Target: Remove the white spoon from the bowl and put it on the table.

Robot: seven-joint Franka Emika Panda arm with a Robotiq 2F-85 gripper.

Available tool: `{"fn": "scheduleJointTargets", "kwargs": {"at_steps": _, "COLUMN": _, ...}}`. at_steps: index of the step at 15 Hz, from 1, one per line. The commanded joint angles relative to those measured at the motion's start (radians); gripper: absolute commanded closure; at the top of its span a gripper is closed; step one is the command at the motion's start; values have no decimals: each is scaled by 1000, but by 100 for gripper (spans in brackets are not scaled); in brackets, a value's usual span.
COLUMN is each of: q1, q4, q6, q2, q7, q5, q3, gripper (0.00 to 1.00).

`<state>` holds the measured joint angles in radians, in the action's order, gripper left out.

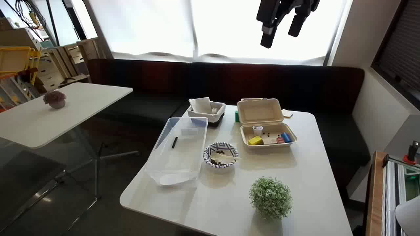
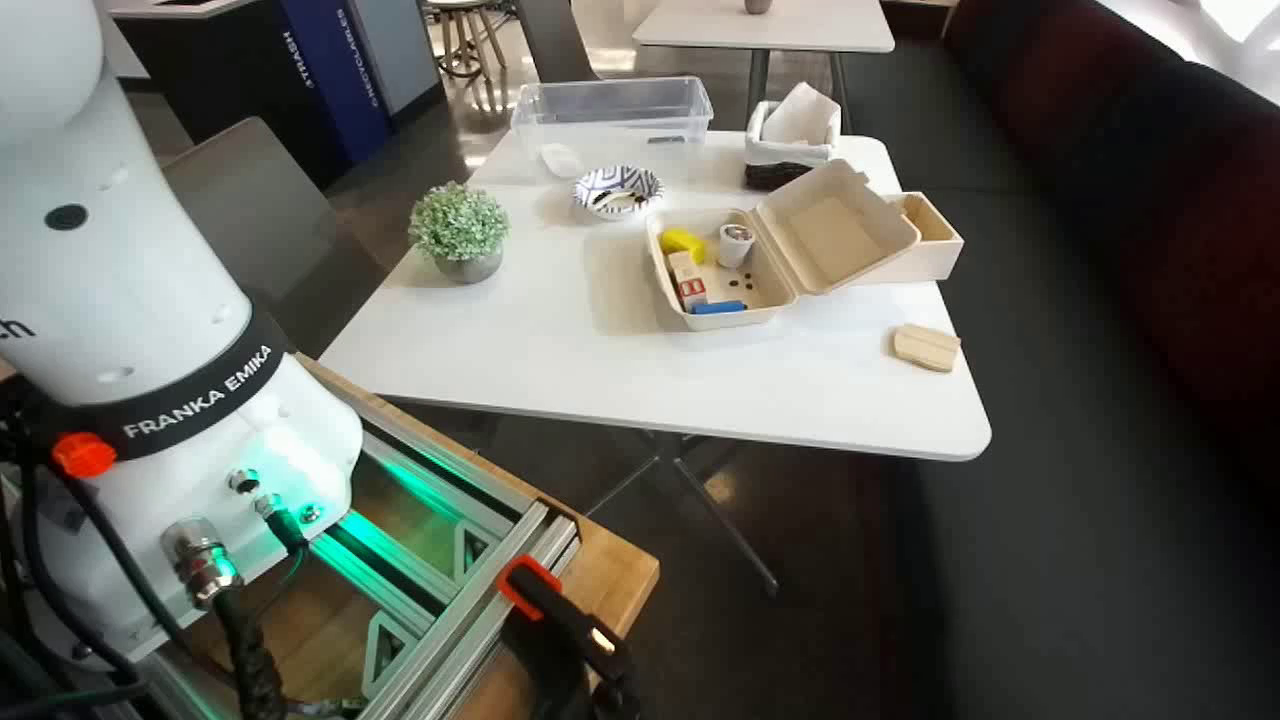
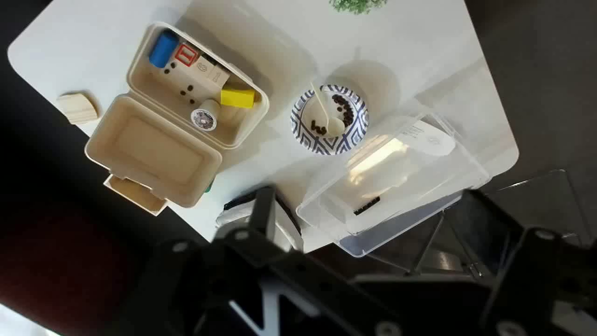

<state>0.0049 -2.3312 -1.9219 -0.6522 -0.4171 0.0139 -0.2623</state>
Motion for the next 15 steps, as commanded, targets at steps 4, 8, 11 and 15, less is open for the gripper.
{"fn": "scheduleJointTargets", "kwargs": {"at_steps": 4, "q1": 10, "q4": 2, "q6": 2, "q2": 3, "q7": -5, "q5": 6, "q3": 8, "gripper": 0}}
{"fn": "scheduleJointTargets", "kwargs": {"at_steps": 8, "q1": 10, "q4": 2, "q6": 2, "q2": 3, "q7": -5, "q5": 6, "q3": 8, "gripper": 0}}
{"fn": "scheduleJointTargets", "kwargs": {"at_steps": 11, "q1": 10, "q4": 2, "q6": 2, "q2": 3, "q7": -5, "q5": 6, "q3": 8, "gripper": 0}}
{"fn": "scheduleJointTargets", "kwargs": {"at_steps": 15, "q1": 4, "q4": 23, "q6": 1, "q2": 55, "q7": -12, "q5": 13, "q3": -3, "gripper": 0}}
